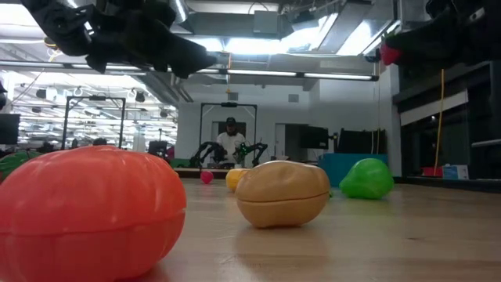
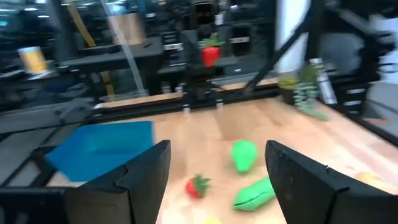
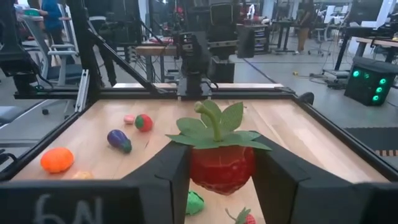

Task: Pick and placing Produce into tupperware
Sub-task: Put the red strawberry into the blue bin

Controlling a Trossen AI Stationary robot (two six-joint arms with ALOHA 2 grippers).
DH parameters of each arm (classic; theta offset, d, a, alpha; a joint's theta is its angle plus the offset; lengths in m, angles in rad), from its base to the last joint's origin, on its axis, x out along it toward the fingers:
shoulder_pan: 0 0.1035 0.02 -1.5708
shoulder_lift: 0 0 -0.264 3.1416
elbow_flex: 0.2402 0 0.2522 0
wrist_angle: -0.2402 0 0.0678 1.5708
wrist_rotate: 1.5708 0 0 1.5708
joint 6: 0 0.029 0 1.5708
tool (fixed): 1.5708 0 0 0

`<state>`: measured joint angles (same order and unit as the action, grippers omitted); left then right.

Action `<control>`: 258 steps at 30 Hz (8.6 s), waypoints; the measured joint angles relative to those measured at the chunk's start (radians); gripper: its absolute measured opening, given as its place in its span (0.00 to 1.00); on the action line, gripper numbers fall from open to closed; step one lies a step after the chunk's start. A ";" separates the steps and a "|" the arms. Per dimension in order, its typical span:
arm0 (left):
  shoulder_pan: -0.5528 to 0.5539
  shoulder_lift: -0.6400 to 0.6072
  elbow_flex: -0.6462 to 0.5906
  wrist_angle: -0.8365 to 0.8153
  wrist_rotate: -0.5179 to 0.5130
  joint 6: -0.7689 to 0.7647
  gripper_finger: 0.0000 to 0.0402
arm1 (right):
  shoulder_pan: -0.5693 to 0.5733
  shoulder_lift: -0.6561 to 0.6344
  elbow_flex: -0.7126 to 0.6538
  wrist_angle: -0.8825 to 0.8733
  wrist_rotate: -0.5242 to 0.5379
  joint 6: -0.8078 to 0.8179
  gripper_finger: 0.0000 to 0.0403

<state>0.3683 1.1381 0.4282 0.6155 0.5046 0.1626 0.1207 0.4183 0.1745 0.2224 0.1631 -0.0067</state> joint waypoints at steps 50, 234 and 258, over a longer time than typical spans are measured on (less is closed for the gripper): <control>0.063 0.001 -0.001 -0.086 -0.052 -0.019 0.63 | -0.516 0.461 0.467 -0.634 0.079 -0.053 0.35; -0.264 -0.219 0.272 -1.595 -1.032 -1.312 0.61 | -0.594 0.293 0.212 -0.251 -0.468 -0.055 0.44; -0.222 0.059 0.220 -1.493 -0.984 -1.367 0.62 | -0.594 0.293 0.212 -0.276 -0.471 -0.056 0.44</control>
<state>0.1459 1.1976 0.6483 -0.8778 -0.4789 -1.2041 -0.4728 0.7115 0.3862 -0.0531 -0.3077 -0.0629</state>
